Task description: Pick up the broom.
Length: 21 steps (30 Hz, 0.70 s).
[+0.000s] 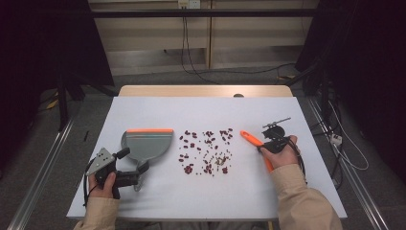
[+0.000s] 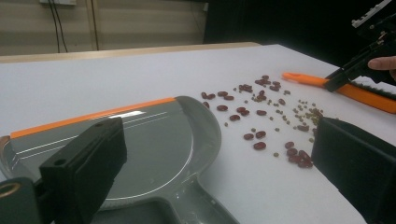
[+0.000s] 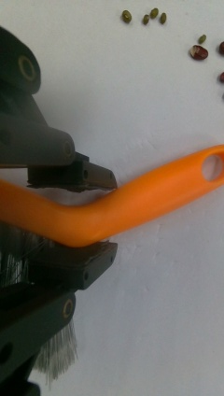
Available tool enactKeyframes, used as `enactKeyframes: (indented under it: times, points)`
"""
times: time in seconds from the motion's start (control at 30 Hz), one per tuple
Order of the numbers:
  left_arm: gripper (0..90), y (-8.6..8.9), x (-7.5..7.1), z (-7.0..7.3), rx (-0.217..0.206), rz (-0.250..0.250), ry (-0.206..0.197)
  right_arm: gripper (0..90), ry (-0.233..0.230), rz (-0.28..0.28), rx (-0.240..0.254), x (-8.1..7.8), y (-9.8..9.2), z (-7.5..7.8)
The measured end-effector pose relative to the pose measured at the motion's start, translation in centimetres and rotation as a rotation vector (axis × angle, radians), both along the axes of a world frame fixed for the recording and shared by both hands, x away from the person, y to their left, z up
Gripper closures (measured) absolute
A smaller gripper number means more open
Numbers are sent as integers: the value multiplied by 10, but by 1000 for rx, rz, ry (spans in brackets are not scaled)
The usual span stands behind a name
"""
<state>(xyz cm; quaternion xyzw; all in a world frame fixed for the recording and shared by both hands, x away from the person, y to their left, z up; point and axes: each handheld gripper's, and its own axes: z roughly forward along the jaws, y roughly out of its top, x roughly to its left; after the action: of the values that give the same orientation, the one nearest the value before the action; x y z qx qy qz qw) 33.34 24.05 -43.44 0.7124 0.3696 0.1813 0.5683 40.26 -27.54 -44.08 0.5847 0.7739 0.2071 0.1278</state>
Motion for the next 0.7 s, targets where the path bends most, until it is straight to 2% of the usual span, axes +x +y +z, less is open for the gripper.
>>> enactKeyframes:
  times: [0.07, 0.2, 0.3, 0.4, 0.7]
  points:
    - [33, 0, 0, 0, 2, -1, -1, 659, 17, -1, -17, 2, 2, 1]
    - [33, -1, -1, 1, 5, -3, -4, 691, 39, -25, -17, 6, 4, 2]
    - [33, -1, 0, 1, 3, 1, -3, 692, 19, -45, -12, 3, 4, 0]
    - [34, -1, 0, 1, 0, 2, -6, 693, -8, -41, -3, 0, 3, -1]
    - [34, 1, 0, 0, -6, 8, -2, 695, -25, -13, -13, 1, 3, 0]
